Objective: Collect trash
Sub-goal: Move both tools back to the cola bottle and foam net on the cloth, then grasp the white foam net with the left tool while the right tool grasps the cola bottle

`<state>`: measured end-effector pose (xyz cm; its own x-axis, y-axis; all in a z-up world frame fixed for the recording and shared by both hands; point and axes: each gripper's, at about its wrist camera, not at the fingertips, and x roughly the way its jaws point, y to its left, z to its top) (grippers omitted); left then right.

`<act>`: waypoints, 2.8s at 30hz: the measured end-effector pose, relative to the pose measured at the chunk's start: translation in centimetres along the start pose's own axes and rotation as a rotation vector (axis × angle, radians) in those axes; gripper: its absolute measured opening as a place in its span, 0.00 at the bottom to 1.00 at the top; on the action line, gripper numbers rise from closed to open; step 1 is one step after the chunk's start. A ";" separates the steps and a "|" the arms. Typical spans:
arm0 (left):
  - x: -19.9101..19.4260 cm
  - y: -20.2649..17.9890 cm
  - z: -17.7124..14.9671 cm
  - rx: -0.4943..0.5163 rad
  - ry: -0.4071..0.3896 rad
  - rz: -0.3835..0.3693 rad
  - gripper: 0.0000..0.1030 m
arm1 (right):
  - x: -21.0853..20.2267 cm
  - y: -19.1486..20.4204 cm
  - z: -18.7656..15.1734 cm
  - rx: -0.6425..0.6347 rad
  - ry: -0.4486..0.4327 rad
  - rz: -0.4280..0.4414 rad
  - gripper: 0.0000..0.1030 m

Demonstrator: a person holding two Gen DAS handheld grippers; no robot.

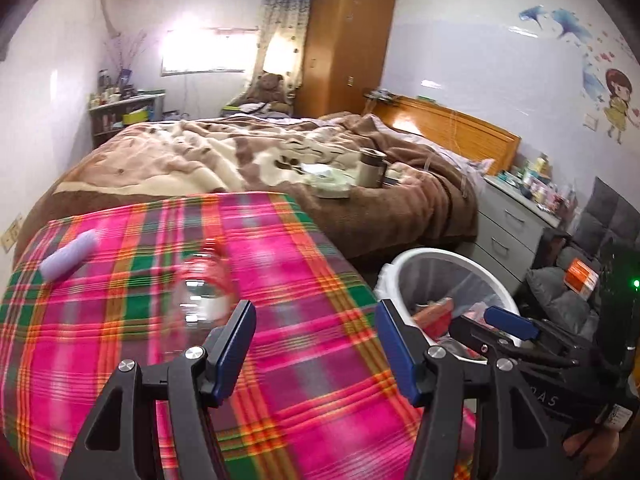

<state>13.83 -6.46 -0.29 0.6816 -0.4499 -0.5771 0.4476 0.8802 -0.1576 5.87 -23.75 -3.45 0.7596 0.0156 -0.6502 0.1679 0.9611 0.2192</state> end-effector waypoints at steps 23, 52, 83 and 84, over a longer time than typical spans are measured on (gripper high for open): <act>-1.0 17.1 1.6 -0.114 -0.020 0.151 0.60 | 5.6 12.2 1.5 -0.128 0.073 0.135 0.65; 7.9 32.9 4.1 -0.115 0.192 0.256 0.60 | 10.7 16.8 1.8 -0.170 0.232 0.108 0.65; 11.5 33.5 2.9 -0.195 0.247 0.179 0.30 | 10.5 16.8 1.9 -0.185 0.208 0.090 0.63; 11.5 33.4 2.8 -0.187 0.245 0.186 0.30 | 10.4 16.8 1.9 -0.183 0.205 0.091 0.63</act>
<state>38.20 17.32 -9.92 0.5723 -0.2495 -0.7812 0.1996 0.9663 -0.1624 17.79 -8.00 -5.19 0.6202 0.1419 -0.7715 -0.0261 0.9867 0.1605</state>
